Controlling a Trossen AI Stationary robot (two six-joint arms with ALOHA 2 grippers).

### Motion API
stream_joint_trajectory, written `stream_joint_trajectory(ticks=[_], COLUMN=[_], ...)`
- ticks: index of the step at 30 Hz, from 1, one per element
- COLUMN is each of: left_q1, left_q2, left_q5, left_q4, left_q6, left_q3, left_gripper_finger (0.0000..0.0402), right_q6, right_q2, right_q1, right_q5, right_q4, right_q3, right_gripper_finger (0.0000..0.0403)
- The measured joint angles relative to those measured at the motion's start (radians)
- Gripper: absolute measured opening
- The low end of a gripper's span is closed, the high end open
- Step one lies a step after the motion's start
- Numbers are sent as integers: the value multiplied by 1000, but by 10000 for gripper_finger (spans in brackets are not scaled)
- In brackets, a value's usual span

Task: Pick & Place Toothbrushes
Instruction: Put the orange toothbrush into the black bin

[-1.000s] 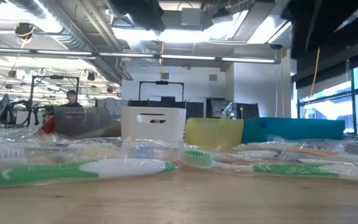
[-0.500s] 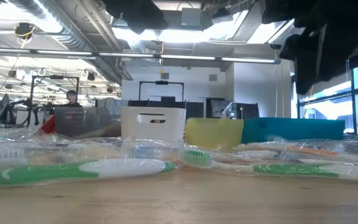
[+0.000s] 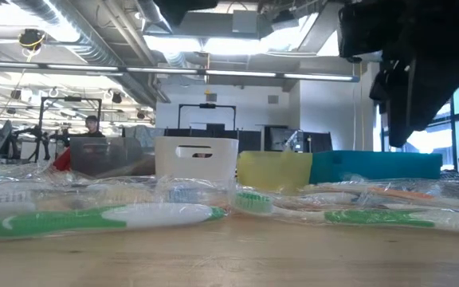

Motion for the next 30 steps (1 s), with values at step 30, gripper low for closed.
stream_joint_trajectory(ticks=[30], left_q1=[-175], left_q2=[0], left_q5=[-146], left_q4=[15], left_q6=[-68], left_q3=[0], left_gripper_finger=[129], right_q6=[232], right_q2=[181], right_q1=[-19], right_q5=[-66], right_q4=[75], right_q3=[0], right_gripper_finger=[244])
